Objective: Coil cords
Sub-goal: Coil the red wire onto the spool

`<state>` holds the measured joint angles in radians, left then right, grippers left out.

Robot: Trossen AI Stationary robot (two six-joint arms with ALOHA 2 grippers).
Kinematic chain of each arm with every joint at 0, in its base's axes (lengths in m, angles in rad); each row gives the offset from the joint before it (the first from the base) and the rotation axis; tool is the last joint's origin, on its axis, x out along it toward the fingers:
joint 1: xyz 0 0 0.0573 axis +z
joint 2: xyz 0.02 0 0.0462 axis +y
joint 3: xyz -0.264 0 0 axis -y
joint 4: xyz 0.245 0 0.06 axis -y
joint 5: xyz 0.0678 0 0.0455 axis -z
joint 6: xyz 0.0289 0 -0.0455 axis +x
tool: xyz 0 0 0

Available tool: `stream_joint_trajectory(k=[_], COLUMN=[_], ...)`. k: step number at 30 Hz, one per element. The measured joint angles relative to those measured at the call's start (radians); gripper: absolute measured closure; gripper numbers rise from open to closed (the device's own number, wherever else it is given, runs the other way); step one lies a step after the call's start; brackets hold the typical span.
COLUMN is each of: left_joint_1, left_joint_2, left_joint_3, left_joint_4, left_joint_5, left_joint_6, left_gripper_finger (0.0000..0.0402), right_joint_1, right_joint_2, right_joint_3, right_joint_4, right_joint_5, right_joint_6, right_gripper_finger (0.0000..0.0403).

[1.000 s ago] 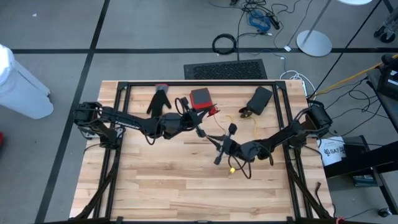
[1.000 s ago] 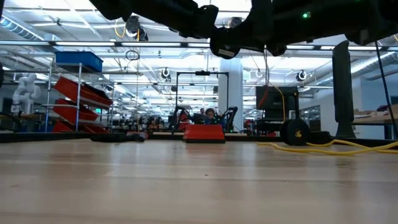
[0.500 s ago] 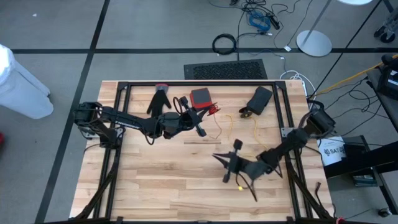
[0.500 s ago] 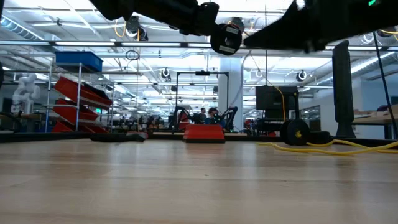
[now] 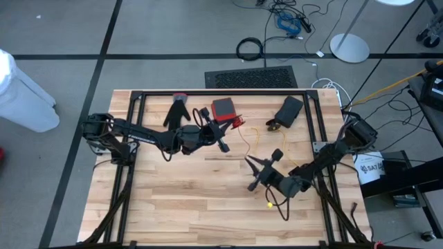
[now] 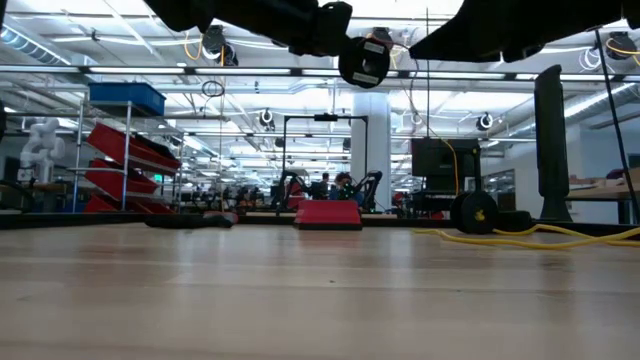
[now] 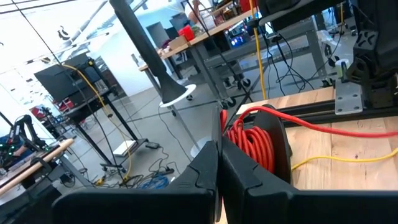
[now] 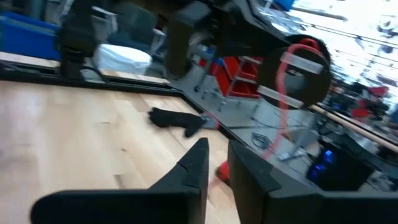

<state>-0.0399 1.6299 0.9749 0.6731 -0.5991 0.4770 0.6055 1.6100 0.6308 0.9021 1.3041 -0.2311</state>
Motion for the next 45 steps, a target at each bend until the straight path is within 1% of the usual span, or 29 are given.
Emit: stream_joint_trajectory(k=[4,8,13,23,29,34,37,42,45], left_joint_1=[-0.003,-0.003,-0.006,-0.010,-0.018,-0.018,-0.020,-0.020,-0.020], left_joint_2=[0.000,0.000,0.000,0.000,0.000,0.000,0.000,0.000,0.000], left_joint_3=[0.000,0.000,0.000,0.000,0.000,0.000,0.000,0.000,0.000], left_joint_4=[0.000,0.000,0.000,-0.001,-0.003,-0.007,-0.008,-0.008,-0.008], left_joint_5=[0.004,0.004,0.004,0.005,0.005,0.006,0.006,0.006,0.006], left_joint_6=[0.000,0.000,-0.001,-0.002,-0.002,-0.002,-0.002,-0.002,-0.002], left_gripper_finger=[0.0393,0.0393,0.0393,0.0393,0.0393,0.0393,0.0393,0.0393,0.0393], right_joint_1=[-0.003,-0.003,-0.004,-0.080,-0.089,-0.064,-0.058,-0.069,-0.077], right_joint_2=[0.000,0.000,0.000,0.000,0.000,0.000,0.000,0.000,0.000], right_joint_3=[0.000,0.000,0.000,0.000,0.000,0.000,0.000,0.000,0.000], right_joint_4=[0.007,0.007,-0.009,-0.046,-0.087,-0.088,-0.091,-0.095,-0.128], right_joint_5=[0.011,0.012,0.066,0.026,0.026,0.038,0.067,0.055,0.054], right_joint_6=[-0.006,0.000,-0.001,0.049,0.089,0.092,0.091,0.100,0.132], right_gripper_finger=[0.0335,0.0328,0.0329,0.0331,0.0358,0.0371,0.0370,0.0363,0.0354])
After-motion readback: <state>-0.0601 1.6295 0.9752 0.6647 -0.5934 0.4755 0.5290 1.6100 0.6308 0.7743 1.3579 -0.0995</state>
